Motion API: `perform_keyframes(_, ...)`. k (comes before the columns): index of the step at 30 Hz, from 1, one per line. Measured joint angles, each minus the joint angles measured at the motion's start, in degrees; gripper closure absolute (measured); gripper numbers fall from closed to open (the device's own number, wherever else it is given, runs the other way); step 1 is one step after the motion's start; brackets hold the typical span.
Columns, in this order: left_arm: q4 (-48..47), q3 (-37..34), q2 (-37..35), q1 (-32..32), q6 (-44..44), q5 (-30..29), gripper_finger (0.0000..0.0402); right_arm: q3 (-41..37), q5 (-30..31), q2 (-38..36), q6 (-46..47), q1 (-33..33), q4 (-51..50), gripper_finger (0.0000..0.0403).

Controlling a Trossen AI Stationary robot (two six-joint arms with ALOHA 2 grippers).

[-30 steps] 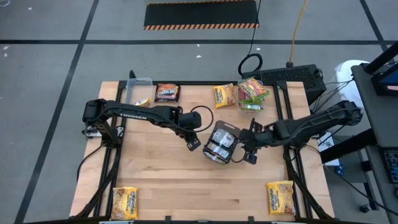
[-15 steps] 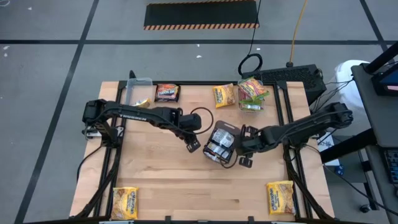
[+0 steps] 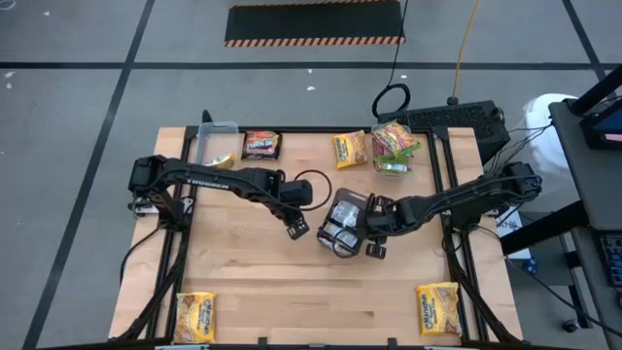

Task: Sort Maruchan noodles
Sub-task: Adjust the black bin

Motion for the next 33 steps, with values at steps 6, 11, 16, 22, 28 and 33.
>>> perform_keyframes(6, -1.6, 0.0, 0.0, -1.6, -1.5, -0.4, 0.0380, 0.0, 0.1, 0.0, -4.1, -2.2, 0.9, 0.0319)
perform_keyframes(11, -3.1, 0.0, 0.0, -3.0, -3.4, -1.1, 0.0380, 0.0, 0.1, 0.0, -7.7, -4.2, 4.6, 0.0319)
perform_keyframes(16, -5.0, 0.0, 0.0, -4.3, -6.6, -3.8, 0.0380, 0.0, -0.1, 0.0, -9.8, -6.0, 8.4, 0.0319)
perform_keyframes(22, -7.3, 0.0, 0.0, -4.7, -9.1, -5.9, 0.0380, 0.0, -4.7, 0.0, -11.1, -7.3, 9.2, 0.0319)
perform_keyframes(28, -9.0, 0.0, -1.2, -4.7, -10.4, -9.8, 0.0380, 0.0, -4.6, -1.2, -11.7, -7.5, 8.0, 0.0319)
perform_keyframes(33, -12.7, 0.0, -6.4, -4.7, -11.9, -14.9, 0.0380, 0.0, -4.4, -6.9, -12.3, -7.5, 8.3, 0.0319)
